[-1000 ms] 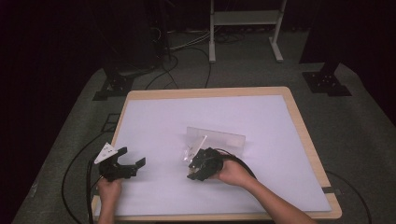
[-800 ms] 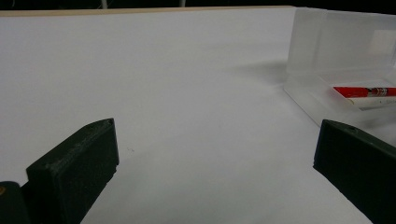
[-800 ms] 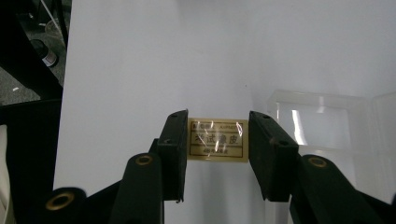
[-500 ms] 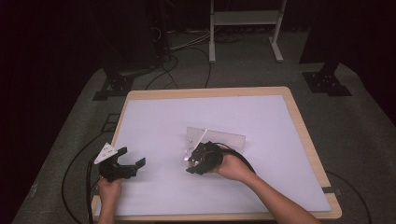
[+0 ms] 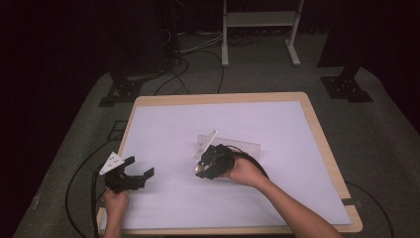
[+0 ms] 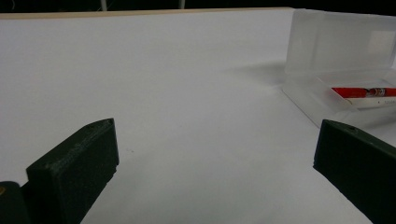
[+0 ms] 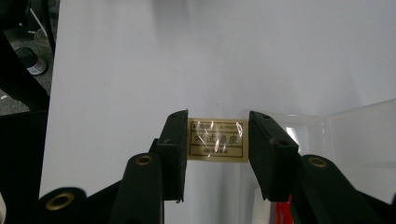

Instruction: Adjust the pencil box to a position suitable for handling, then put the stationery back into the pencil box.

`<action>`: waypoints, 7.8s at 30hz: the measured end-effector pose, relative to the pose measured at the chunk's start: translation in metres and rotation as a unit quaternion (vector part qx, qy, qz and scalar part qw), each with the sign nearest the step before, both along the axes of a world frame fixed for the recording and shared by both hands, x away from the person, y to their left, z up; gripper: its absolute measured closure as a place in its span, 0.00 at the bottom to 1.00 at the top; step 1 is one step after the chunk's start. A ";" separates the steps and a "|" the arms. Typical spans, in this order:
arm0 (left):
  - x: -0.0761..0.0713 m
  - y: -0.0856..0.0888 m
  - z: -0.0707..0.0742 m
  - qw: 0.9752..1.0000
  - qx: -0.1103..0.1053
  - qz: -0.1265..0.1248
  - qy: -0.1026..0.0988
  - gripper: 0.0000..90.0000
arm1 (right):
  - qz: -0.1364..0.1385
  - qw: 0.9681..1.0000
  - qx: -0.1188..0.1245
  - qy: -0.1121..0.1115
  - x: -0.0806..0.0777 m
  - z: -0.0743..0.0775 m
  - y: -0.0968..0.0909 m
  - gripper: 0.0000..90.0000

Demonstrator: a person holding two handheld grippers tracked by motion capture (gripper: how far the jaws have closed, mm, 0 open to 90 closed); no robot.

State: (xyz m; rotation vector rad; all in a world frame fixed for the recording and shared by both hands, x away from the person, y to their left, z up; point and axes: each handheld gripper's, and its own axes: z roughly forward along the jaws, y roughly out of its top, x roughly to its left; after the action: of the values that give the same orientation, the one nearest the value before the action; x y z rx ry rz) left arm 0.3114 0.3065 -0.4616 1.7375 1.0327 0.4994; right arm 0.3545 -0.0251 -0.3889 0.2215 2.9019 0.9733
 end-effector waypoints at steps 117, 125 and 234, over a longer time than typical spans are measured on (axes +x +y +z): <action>-0.001 -0.001 0.000 1.000 0.003 -0.001 -0.002 0.00 | -0.040 0.997 -0.048 0.036 0.064 -0.048 0.018 0.65; -0.001 -0.001 0.000 1.000 0.003 -0.001 -0.002 0.00 | -0.040 0.997 -0.050 0.041 0.064 -0.051 0.019 0.65; -0.002 -0.003 0.000 1.000 0.013 0.002 -0.002 0.00 | -0.105 0.993 0.043 0.021 0.012 -0.001 -0.127 0.50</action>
State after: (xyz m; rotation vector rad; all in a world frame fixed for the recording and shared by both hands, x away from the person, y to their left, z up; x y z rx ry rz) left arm 0.3098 0.3033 -0.4616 1.7570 1.0311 0.5200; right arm 0.3661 -0.1517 -0.3900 0.5455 2.8032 1.0687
